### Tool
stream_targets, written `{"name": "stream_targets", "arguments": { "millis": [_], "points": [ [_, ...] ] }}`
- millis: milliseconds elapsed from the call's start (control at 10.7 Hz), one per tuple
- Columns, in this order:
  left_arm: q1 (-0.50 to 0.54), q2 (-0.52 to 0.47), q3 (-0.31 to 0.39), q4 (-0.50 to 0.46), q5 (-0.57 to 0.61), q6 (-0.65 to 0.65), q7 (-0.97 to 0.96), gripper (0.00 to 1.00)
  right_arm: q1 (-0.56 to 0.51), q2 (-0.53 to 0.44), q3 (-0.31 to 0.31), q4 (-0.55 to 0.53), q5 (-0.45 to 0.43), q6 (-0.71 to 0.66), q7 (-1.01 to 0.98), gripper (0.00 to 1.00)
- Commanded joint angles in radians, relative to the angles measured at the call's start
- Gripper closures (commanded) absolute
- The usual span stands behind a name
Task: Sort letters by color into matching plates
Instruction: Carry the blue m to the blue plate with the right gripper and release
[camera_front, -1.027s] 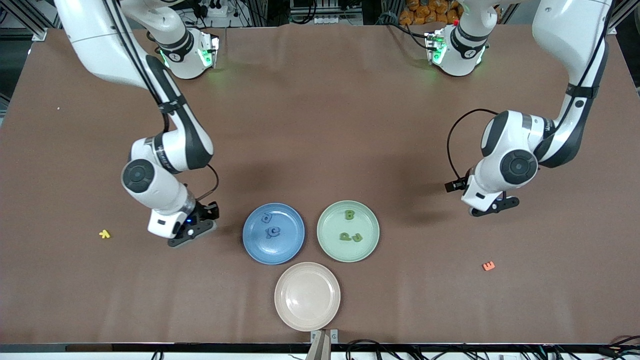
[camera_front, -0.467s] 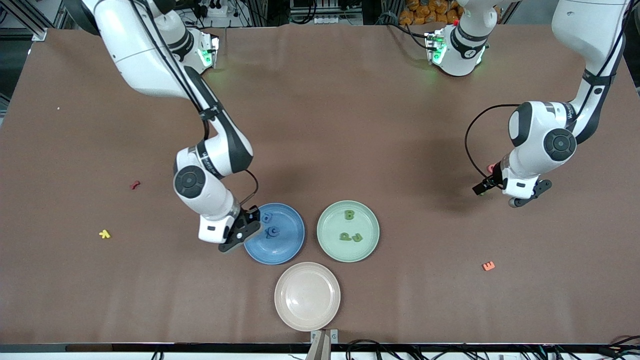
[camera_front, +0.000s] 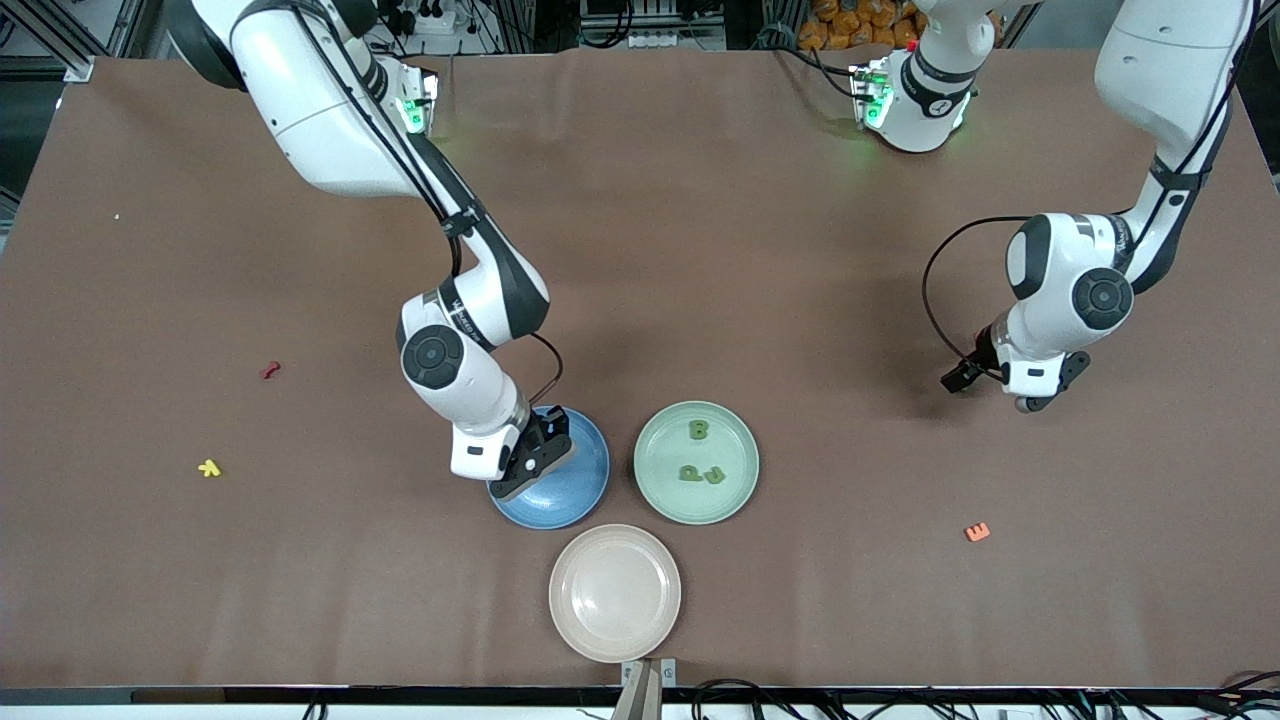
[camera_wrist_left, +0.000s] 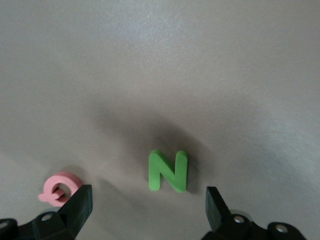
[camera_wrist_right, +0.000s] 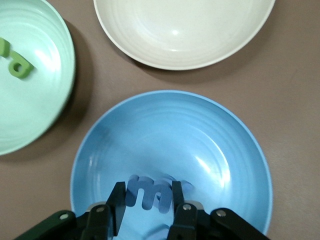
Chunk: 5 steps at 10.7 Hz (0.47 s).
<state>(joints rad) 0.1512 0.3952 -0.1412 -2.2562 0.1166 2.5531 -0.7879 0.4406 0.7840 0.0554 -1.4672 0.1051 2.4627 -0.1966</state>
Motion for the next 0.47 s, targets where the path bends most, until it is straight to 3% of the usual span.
{"name": "stream_targets", "arguments": {
  "millis": [0, 373],
  "points": [
    [-0.033, 0.034, 0.041, 0.018, -0.02, 0.03, -0.042, 0.0, -0.006, 0.023, 0.009, 0.047, 0.037, -0.01, 0.028, 0.0],
    [-0.036, 0.047, 0.048, 0.03, -0.02, 0.038, -0.042, 0.0, -0.022, -0.003, -0.002, 0.047, 0.022, -0.057, 0.02, 0.0]
  ]
}}
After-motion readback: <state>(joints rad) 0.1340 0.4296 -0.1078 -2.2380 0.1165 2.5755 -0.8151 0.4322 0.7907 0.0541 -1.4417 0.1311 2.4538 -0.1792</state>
